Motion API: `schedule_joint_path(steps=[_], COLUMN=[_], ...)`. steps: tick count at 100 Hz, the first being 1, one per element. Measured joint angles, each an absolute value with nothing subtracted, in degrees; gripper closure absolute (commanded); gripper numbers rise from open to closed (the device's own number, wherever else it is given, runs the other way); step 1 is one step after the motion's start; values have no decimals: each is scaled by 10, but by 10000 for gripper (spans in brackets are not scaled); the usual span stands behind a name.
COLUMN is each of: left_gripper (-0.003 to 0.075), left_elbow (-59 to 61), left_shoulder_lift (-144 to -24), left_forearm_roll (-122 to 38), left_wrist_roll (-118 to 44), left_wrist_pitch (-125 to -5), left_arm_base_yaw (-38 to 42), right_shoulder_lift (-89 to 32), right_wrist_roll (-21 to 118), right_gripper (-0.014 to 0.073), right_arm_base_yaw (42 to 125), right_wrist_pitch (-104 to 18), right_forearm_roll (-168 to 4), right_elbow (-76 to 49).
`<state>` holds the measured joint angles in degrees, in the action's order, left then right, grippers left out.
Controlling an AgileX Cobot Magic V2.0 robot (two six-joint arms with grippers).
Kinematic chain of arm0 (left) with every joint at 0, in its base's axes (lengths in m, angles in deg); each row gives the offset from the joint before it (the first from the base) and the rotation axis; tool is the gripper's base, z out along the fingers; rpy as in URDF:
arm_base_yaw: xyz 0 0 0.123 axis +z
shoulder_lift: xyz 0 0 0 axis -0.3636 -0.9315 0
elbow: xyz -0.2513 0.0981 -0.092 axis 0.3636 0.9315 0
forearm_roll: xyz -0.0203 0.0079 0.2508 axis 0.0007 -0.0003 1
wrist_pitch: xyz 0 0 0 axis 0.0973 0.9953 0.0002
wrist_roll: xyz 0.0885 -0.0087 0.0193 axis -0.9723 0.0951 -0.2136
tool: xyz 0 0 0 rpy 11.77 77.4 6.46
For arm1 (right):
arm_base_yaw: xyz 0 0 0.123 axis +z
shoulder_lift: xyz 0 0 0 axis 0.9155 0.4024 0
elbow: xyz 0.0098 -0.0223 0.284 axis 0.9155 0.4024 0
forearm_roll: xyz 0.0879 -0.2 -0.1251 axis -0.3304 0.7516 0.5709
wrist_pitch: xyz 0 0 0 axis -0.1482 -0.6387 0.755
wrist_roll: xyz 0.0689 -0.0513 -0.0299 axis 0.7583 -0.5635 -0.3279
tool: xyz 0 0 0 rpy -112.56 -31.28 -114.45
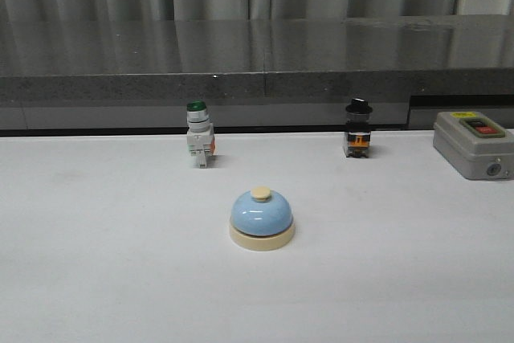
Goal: Place and press bell with both arms
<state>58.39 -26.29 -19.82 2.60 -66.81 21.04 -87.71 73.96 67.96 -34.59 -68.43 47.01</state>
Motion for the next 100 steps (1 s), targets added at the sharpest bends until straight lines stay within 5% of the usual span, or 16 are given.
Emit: schedule_joint_path(steps=[100], left_gripper=[741], left_elbow=[584], left_shoulder_lift=[-263], left_forearm_roll=[-198], left_wrist_roll=[26], left_wrist_pitch=[-668], left_arm_base_yaw=[210], right_shoulder_lift=[-877], right_wrist_roll=[740], right_gripper=[654], right_arm_base_yaw=[680], right_wrist_pitch=[-320], right_forearm_roll=[-669], right_elbow=[489])
